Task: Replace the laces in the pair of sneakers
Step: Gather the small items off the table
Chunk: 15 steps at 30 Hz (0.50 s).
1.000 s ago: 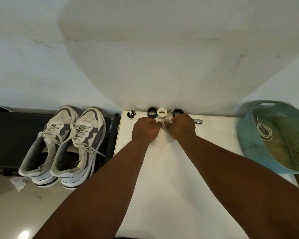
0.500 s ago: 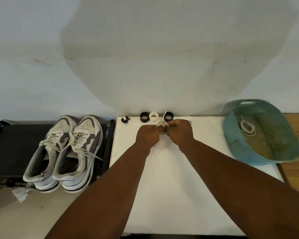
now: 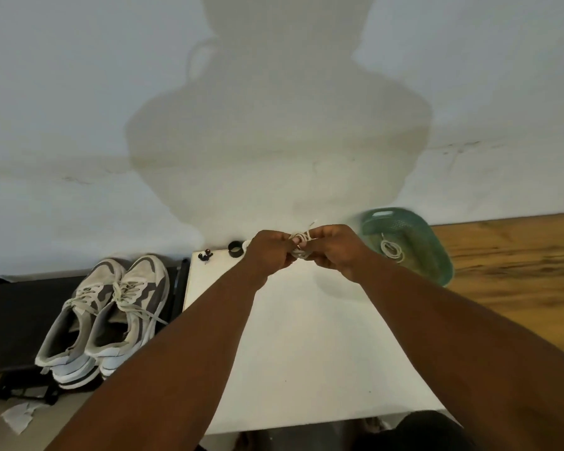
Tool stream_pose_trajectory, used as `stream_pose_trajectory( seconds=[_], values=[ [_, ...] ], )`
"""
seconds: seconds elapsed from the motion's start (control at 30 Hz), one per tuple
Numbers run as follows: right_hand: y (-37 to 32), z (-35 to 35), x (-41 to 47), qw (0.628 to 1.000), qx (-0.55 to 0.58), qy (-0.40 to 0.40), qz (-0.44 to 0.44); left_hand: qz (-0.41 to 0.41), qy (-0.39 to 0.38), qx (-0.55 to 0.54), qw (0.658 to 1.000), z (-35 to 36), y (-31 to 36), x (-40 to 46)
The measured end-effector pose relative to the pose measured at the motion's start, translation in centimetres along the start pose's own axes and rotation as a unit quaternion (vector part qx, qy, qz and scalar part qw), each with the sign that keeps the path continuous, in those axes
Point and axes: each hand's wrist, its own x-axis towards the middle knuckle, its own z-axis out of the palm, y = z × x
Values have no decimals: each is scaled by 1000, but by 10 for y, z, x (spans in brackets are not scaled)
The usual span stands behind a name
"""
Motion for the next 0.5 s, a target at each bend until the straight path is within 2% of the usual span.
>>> stream_pose_trajectory(
  seconds=[0.27, 0.4, 0.5],
  values=[
    [-6, -114, -18, 995, 35, 92, 5, 24, -24, -5, 999, 107, 42, 13],
    [16, -166, -4, 979, 8, 201, 33, 24, 2, 28, 999, 143, 24, 38],
    [46, -183, 24, 973, -47, 215, 69, 17, 9, 45, 999, 156, 3, 59]
  ],
)
